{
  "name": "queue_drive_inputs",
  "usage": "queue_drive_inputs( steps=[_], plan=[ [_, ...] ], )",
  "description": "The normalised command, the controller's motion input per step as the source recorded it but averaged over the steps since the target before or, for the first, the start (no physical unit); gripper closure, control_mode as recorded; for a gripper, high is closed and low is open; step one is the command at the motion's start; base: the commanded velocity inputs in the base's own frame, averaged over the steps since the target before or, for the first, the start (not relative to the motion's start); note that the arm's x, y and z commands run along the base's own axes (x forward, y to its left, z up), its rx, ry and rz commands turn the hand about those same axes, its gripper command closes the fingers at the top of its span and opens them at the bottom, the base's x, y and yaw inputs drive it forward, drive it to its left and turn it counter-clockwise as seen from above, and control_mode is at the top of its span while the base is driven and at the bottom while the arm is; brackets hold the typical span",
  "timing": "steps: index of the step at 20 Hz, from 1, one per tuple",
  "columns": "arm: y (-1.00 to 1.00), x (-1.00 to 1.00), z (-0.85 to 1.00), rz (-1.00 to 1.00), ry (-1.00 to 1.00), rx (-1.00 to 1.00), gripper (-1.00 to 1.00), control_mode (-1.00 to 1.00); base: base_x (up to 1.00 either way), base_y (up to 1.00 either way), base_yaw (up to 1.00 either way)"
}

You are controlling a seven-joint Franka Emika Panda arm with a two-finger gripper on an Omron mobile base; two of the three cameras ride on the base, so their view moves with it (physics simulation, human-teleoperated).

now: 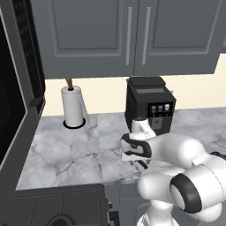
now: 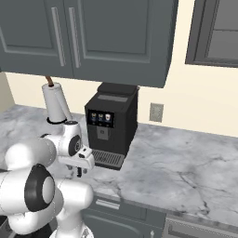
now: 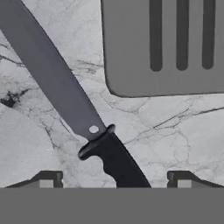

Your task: Retrieve the butter from the fridge and place it on a plate on the dining table. Then retrieve the butter knife by the fridge and place it near the plate.

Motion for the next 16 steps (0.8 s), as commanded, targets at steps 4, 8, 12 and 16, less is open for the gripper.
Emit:
queue_drive_inputs(
  steps=[4,8,12,16],
  plan=[
    [0.00,-0.44,-0.14,0.00,-0.08,0.00,-1.00,-1.00,0.00,0.00,0.00],
    [0.00,-0.01,-0.11,0.00,-0.12,0.00,-1.00,-1.00,0.00,0.00,0.00],
    [-0.12,0.00,-0.33,0.00,-0.02,0.00,-1.00,-1.00,0.00,0.00,0.00],
    [-0.24,-0.01,-0.54,0.00,0.00,0.00,-1.00,-1.00,0.00,0.00,0.00]
  ],
)
